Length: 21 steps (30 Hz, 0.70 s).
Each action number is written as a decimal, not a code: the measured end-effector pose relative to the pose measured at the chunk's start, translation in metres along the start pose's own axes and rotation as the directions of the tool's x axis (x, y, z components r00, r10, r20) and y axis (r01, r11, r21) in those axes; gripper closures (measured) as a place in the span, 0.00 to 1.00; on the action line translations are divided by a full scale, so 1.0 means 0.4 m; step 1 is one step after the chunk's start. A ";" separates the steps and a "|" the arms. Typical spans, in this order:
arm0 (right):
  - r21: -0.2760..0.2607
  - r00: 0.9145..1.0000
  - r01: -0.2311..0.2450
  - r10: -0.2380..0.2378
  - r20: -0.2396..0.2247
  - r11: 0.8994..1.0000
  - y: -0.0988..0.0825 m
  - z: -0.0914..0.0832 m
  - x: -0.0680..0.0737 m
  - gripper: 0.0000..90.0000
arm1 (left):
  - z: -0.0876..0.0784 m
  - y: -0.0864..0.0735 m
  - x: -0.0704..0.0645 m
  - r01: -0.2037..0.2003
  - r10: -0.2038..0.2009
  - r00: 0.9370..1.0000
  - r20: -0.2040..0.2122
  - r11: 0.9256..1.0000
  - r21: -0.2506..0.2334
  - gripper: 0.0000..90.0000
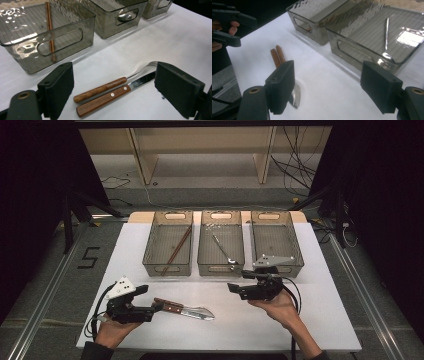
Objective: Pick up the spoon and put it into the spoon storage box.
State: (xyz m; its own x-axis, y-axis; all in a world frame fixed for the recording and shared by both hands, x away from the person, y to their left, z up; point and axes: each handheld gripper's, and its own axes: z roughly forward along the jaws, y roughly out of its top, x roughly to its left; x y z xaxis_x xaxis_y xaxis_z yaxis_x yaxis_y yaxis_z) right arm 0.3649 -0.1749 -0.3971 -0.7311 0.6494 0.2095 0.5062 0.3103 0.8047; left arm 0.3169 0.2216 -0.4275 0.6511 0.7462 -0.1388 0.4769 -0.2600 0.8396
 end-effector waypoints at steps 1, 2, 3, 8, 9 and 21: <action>-0.006 1.000 0.000 0.000 0.003 1.000 -0.005 -0.003 0.001 0.31 | 0.001 0.001 0.001 0.000 0.000 1.000 0.001 1.000 0.006 0.17; -0.011 1.000 -0.001 0.001 0.006 1.000 -0.012 -0.008 0.003 0.31 | 0.002 0.003 0.002 -0.002 0.002 1.000 0.002 1.000 0.014 0.17; -0.017 1.000 -0.005 0.005 0.005 1.000 -0.021 -0.012 0.005 0.31 | 0.004 0.004 0.003 -0.001 0.001 1.000 0.000 1.000 0.017 0.17; -0.055 1.000 -0.005 0.005 0.006 0.998 -0.063 -0.028 0.012 0.30 | 0.009 0.013 0.011 -0.007 0.007 1.000 0.002 0.999 0.041 0.17; -0.062 1.000 0.000 0.001 0.009 0.998 -0.071 -0.032 0.012 0.30 | 0.010 0.014 0.012 -0.010 0.010 1.000 0.000 0.999 0.045 0.17; -0.101 0.999 -0.030 0.033 0.020 0.994 -0.134 -0.081 0.009 0.27 | 0.031 0.044 0.016 -0.075 0.077 0.997 -0.012 0.990 0.117 0.18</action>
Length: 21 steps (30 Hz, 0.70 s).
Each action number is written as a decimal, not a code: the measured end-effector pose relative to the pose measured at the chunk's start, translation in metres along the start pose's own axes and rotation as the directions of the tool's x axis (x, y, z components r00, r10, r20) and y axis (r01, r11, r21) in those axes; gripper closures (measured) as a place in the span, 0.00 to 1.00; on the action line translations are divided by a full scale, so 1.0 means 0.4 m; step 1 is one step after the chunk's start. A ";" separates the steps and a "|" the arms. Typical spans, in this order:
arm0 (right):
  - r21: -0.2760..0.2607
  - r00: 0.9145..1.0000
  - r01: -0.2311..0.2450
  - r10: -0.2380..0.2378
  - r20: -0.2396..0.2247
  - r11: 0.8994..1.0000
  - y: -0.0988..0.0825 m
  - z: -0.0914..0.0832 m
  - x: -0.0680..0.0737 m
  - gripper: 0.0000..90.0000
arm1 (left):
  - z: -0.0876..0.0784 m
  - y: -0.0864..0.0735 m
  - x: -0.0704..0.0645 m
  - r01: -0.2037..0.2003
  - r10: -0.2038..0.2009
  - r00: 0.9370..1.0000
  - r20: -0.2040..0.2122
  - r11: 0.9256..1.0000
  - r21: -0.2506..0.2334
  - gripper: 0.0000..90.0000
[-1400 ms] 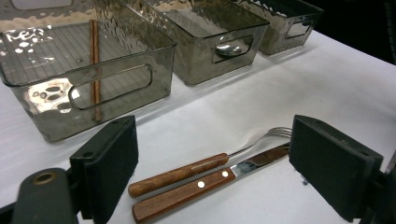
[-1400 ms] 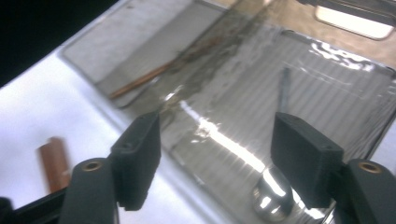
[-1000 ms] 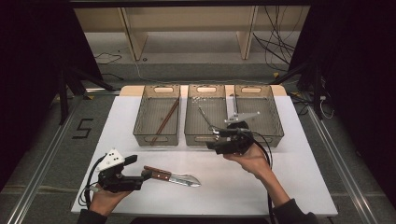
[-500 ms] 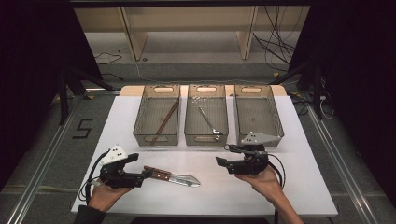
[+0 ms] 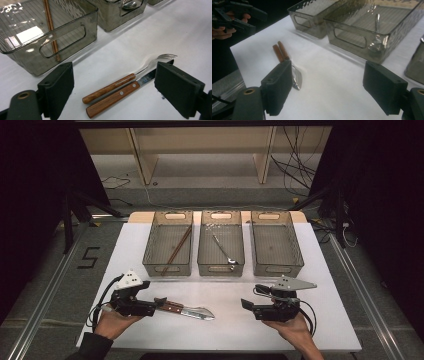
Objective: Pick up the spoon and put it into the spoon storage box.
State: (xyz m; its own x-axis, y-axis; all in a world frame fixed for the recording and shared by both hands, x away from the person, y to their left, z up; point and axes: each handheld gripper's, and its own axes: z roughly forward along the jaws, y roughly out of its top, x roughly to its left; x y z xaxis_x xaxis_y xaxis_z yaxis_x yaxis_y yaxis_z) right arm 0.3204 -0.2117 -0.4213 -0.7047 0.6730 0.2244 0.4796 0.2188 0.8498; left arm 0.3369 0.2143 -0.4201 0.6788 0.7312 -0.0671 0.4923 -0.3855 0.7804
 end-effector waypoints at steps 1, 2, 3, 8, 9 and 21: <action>-0.004 1.000 0.000 0.000 0.005 1.000 -0.003 -0.005 -0.002 0.27 | 0.001 0.002 0.001 -0.006 0.006 1.000 -0.002 1.000 0.008 0.18; -0.008 1.000 -0.001 0.001 0.012 1.000 -0.006 -0.009 -0.003 0.27 | 0.002 0.004 0.002 -0.013 0.013 1.000 -0.009 1.000 0.014 0.18; -0.011 1.000 -0.002 0.003 0.016 1.000 -0.010 -0.013 -0.005 0.27 | 0.003 0.006 0.003 -0.014 0.015 1.000 -0.011 1.000 0.015 0.18; -0.020 1.000 -0.017 0.017 0.026 1.000 -0.025 -0.025 -0.010 0.26 | 0.005 0.016 0.011 -0.020 0.021 1.000 -0.012 0.999 0.032 0.18; -0.020 0.999 -0.020 0.020 0.027 1.000 -0.028 -0.026 -0.010 0.26 | 0.006 0.018 0.012 -0.026 0.027 1.000 -0.013 0.999 0.040 0.18; -0.022 0.999 -0.030 0.031 0.040 0.999 -0.047 -0.040 -0.007 0.23 | 0.039 0.038 0.009 -0.101 0.105 0.994 -0.020 0.986 0.129 0.18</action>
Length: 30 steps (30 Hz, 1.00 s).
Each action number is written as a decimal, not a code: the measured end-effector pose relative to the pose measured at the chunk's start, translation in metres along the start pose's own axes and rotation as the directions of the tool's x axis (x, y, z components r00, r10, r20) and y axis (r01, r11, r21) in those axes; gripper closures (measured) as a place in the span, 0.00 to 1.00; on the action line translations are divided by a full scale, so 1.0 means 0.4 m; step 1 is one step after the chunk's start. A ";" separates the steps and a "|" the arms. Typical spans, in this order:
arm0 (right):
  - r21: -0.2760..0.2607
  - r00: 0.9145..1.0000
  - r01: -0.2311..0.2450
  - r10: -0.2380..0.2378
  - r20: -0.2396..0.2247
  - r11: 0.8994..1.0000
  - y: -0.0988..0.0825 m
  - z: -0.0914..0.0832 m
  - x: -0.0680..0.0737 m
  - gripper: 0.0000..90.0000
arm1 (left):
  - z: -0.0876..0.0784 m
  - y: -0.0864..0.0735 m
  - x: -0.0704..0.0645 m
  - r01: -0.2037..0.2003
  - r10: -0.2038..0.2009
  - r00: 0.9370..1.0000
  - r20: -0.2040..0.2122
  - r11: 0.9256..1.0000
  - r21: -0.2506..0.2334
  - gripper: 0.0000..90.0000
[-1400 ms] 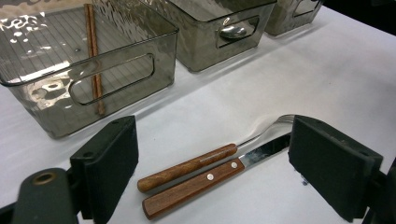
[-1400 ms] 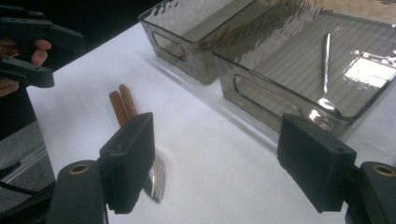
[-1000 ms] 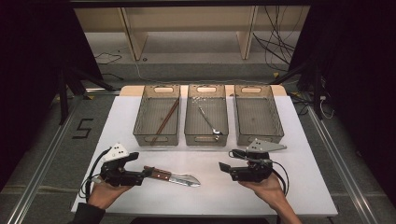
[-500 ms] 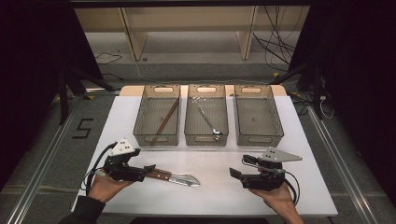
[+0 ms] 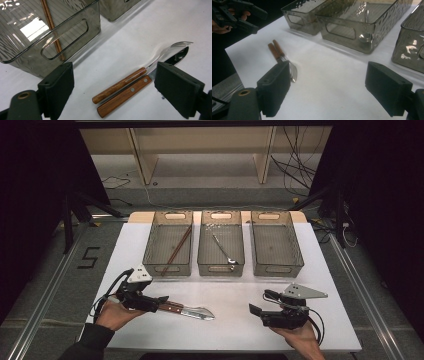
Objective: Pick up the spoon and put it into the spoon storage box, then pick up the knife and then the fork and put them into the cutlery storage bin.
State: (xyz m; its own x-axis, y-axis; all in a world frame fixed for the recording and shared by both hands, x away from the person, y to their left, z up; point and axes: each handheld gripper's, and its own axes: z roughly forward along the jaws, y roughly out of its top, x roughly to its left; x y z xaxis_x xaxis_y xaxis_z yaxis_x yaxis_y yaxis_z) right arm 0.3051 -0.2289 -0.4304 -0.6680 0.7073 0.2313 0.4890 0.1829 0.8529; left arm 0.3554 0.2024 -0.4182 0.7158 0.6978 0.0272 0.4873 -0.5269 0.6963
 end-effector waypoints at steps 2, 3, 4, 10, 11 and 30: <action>-0.001 1.000 -0.002 0.002 -0.001 1.000 -0.001 -0.001 0.000 0.22 | 0.005 0.004 0.001 -0.011 0.011 1.000 0.001 1.000 0.014 0.18; 0.000 1.000 -0.001 0.001 0.000 1.000 -0.002 -0.002 0.000 0.21 | 0.007 0.006 0.001 -0.018 0.018 1.000 0.000 1.000 0.022 0.18; 0.002 1.000 -0.004 0.004 0.001 1.000 -0.003 -0.002 0.000 0.21 | 0.009 0.008 0.001 -0.018 0.018 1.000 0.000 0.999 0.027 0.18; 0.011 1.000 -0.008 0.008 -0.003 1.000 -0.007 0.002 -0.006 0.20 | 0.025 0.019 0.004 -0.048 0.049 0.999 -0.005 0.996 0.069 0.18; 0.012 1.000 -0.008 0.009 -0.003 1.000 -0.007 0.002 -0.007 0.20 | 0.028 0.021 0.005 -0.056 0.056 0.998 -0.006 0.996 0.074 0.18; 0.030 1.000 -0.017 0.018 -0.019 0.999 -0.012 0.007 -0.012 0.21 | 0.120 0.084 -0.020 -0.329 0.303 0.944 0.131 0.896 0.299 0.30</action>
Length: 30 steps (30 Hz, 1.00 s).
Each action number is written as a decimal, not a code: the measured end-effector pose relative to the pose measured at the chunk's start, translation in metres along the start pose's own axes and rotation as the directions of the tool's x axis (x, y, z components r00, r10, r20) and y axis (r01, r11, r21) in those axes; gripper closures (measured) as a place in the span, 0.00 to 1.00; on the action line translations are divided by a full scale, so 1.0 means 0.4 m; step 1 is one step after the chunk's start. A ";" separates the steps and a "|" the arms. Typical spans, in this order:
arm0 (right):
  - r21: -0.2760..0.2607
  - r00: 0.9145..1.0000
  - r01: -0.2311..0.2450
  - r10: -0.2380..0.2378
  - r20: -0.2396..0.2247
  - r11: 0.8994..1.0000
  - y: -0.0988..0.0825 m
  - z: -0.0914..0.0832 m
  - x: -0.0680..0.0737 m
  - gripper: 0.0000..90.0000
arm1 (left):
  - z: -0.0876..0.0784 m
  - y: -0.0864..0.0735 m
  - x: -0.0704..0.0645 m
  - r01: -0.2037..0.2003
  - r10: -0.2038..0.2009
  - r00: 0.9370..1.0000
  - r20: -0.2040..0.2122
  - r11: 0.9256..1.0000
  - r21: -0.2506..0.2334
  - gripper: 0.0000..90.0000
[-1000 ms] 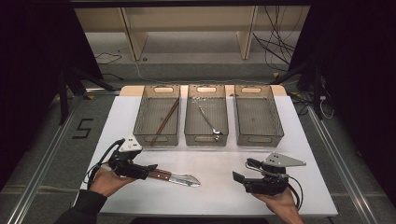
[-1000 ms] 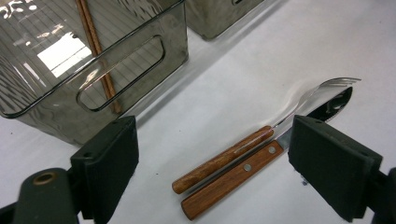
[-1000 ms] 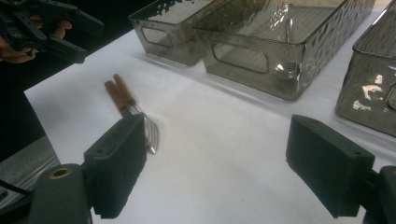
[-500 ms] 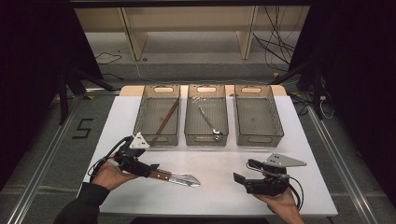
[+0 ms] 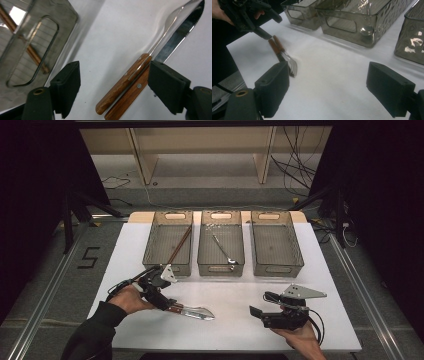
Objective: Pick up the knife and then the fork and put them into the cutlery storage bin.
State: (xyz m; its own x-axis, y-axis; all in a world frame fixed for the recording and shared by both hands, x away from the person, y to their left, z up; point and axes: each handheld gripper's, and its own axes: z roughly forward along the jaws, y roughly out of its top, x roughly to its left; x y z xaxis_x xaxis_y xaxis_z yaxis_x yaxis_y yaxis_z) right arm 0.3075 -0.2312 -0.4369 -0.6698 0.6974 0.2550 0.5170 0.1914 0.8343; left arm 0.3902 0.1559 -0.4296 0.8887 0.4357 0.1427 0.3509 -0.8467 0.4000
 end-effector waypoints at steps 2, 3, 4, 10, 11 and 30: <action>0.002 1.000 0.003 -0.003 0.000 1.000 0.000 0.001 0.000 0.21 | 0.005 0.004 -0.001 -0.008 0.008 1.000 -0.001 1.000 0.013 0.31; 0.002 1.000 0.004 -0.004 0.000 1.000 0.000 0.001 0.001 0.22 | 0.006 0.006 -0.001 -0.012 0.012 1.000 0.000 1.000 0.020 0.32; 0.002 1.000 0.005 -0.005 -0.002 1.000 0.001 0.001 0.001 0.22 | 0.006 0.006 -0.001 -0.012 0.012 1.000 0.003 1.000 0.017 0.32; 0.008 1.000 0.006 -0.006 -0.003 1.000 0.000 0.003 0.002 0.22 | 0.004 0.001 -0.017 -0.020 0.020 1.000 0.007 1.000 0.018 0.35; 0.009 1.000 0.005 -0.005 -0.003 1.000 0.000 0.003 0.002 0.22 | 0.003 0.001 -0.021 -0.029 0.029 1.000 0.011 0.999 0.021 0.36; 0.015 1.000 0.007 -0.007 -0.006 1.000 0.000 0.005 0.003 0.23 | -0.003 -0.042 -0.056 -0.129 0.127 0.990 0.054 0.991 0.032 0.95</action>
State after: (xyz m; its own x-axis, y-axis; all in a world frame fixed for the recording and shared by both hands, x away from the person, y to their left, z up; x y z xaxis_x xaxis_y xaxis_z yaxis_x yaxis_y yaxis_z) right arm 0.3078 -0.2291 -0.4375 -0.6765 0.6921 0.2519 0.5202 0.2069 0.8286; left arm 0.3642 0.1608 -0.4385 0.9408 0.3075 0.1428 0.2428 -0.9050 0.3493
